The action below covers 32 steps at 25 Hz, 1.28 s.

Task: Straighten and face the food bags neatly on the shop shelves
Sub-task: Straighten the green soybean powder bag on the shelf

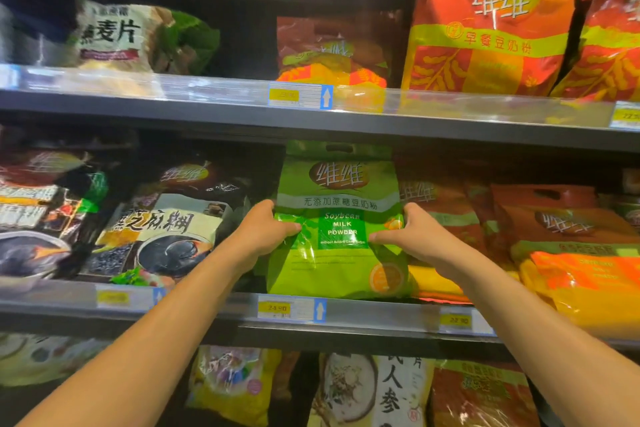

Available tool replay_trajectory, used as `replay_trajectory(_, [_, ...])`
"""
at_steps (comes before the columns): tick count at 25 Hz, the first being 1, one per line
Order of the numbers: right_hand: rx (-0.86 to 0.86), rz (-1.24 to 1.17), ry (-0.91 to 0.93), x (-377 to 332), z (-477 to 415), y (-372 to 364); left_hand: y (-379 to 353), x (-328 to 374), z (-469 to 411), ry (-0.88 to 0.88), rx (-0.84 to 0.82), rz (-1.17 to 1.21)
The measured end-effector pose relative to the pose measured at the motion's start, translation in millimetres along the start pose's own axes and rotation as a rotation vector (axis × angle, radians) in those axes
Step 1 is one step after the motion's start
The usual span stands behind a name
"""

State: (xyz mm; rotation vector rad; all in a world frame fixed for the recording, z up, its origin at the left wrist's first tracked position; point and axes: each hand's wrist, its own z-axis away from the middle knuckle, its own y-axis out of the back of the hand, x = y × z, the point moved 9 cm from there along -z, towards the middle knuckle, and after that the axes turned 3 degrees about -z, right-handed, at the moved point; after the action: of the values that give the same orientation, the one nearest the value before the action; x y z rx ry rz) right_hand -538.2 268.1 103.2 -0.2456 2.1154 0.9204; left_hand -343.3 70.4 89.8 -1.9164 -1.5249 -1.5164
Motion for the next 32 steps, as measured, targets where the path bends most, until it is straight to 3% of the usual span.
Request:
replay_trajectory(8, [-0.036,0.080,-0.004,-15,-22,-56,31,-28,-19,0.001,0.065,-0.002])
replay_trajectory(15, [-0.018,0.154,-0.007,10,-29,-60,23,-37,-26,0.030,-0.010,-0.327])
replay_trajectory(19, [0.090,0.559,0.147,-13,-12,-41,19,-13,-1,-0.199,0.022,-0.752])
replay_trajectory(21, [-0.010,0.661,0.296,-27,1,-52,14,-1,16,-0.375,0.069,-0.960])
replay_trajectory(24, [-0.302,0.658,0.342,-24,14,-81,3,-10,22,-0.308,-0.141,-0.953])
replay_trajectory(32, [-0.358,0.718,0.426,-20,7,-98,-9,-37,13,-0.185,-0.425,-0.923])
